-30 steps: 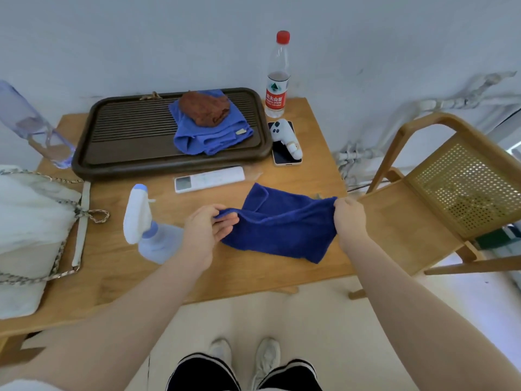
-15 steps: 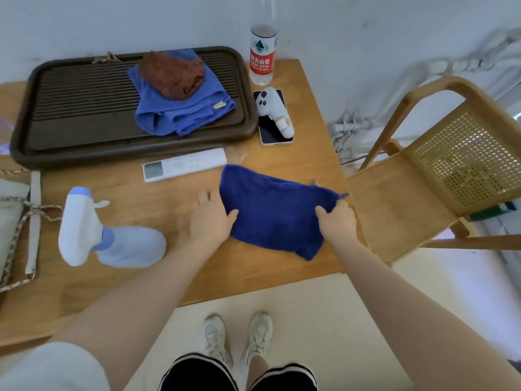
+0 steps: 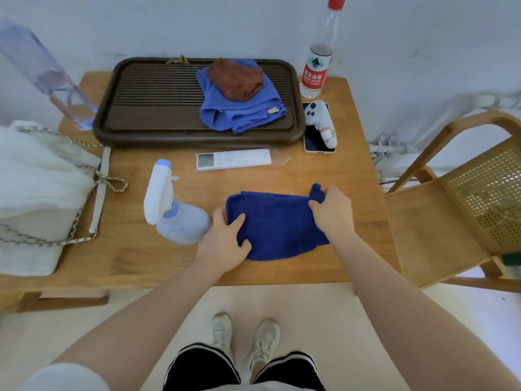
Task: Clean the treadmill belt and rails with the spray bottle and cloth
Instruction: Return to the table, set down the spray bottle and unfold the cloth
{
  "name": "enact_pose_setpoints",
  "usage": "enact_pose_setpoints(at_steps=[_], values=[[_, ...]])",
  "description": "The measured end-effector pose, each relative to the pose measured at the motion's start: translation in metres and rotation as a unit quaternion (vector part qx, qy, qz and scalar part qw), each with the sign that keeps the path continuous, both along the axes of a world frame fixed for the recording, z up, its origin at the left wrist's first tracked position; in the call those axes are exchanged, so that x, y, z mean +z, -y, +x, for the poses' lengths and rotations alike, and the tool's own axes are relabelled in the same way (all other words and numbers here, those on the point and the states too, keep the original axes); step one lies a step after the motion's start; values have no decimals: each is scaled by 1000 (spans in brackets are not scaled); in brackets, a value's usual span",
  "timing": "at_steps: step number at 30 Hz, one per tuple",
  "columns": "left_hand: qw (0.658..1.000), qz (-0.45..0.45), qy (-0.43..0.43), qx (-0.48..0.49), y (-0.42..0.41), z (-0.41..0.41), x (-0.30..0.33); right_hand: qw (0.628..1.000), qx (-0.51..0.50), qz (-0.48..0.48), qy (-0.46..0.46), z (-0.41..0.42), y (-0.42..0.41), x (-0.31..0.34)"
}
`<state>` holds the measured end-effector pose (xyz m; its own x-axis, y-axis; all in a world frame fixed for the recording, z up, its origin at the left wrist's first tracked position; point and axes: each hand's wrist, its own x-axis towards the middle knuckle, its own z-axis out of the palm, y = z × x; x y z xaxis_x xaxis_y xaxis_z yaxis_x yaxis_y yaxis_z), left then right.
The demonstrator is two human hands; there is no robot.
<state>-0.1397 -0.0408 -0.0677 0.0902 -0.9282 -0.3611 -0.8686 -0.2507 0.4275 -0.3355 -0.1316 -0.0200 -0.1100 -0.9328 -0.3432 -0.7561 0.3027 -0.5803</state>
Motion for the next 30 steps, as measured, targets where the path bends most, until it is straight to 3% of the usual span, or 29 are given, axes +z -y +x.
enact_pose_setpoints(at_steps=[4,7,10,14,16,20,23,26,28,30], values=[[982,-111,-149,45,-4,-2,9,971,203,33,117,55,-33,17],[960,-175,-203,78,-8,2,16,958,216,29,185,58,-45,3],[970,-208,-116,-43,-11,8,10,960,262,-65,76,32,-42,-17],[958,-76,35,-276,-12,16,-6,850,506,-32,-140,3,-50,-40],[948,-46,59,-310,-15,20,-14,823,532,-55,-188,-3,-53,-46],[942,-89,74,-314,-10,10,-17,814,521,-118,-226,8,-55,-41],[969,-56,8,-239,-4,1,3,846,488,-79,-200,15,-49,-26],[991,-13,-104,-81,6,9,16,932,359,29,-27,11,-28,-15],[990,-15,-139,8,14,15,19,966,247,54,51,14,-17,-14],[984,-74,-151,51,18,14,23,979,205,4,19,17,-12,-18]])
